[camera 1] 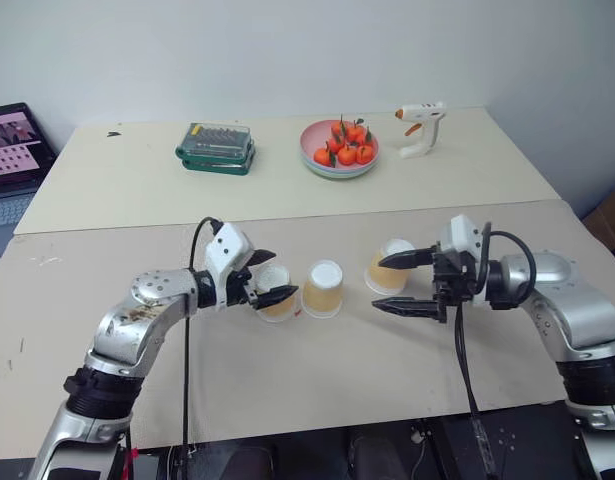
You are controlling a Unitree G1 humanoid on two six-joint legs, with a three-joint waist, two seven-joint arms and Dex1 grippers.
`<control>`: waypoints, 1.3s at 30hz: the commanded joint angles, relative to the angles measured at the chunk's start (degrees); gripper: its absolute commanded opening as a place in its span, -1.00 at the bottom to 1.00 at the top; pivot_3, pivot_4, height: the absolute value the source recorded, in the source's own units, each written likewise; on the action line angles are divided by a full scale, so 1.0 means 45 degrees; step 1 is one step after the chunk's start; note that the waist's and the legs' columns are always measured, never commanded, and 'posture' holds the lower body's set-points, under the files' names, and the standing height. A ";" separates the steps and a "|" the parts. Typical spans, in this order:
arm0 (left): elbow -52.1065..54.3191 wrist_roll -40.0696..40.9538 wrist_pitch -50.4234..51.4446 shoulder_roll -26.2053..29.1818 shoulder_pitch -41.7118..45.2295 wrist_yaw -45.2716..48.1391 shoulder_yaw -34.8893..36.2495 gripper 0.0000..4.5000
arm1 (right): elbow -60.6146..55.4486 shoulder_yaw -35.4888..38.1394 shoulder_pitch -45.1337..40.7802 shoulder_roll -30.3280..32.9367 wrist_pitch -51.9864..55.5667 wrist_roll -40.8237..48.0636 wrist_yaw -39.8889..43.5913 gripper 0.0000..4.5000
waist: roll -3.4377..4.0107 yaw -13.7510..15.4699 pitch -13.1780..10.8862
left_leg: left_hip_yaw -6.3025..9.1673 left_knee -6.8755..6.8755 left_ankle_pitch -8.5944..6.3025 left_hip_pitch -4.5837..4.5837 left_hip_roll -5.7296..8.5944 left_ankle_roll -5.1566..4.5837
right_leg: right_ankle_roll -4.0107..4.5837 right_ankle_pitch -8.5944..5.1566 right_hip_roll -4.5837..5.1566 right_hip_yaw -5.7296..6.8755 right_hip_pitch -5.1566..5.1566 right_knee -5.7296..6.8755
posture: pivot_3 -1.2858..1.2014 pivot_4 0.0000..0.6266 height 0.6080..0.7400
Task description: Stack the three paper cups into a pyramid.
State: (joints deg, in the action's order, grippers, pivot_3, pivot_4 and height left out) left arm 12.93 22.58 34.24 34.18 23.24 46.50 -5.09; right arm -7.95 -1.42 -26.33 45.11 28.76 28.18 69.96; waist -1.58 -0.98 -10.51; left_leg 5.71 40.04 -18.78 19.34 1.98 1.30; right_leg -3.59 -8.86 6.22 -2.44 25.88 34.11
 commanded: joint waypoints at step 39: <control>0.2757 0.4510 0.2353 0.2813 0.3060 0.1934 0.0633 0.99 | 0.3713 0.1327 0.0318 -0.0132 -0.2634 -0.2640 -0.2627 1.00 | 0.0008 -0.0373 -0.0007 | -0.0022 0.0005 0.0002 -0.0147 -0.0002 0.0000 | -0.0007 0.0002 -0.0016 -0.0034 -0.0177 -0.0008 | 0.03 -0.52 0.78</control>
State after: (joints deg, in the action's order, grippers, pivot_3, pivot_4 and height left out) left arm 25.17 43.94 46.41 46.80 36.26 54.66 -2.56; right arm 8.11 4.11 -22.15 44.29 20.11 16.98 58.27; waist -1.55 -2.66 -10.55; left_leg 5.62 40.07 -18.77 18.74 1.97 1.31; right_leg -3.62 -8.85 6.15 -2.59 25.14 34.10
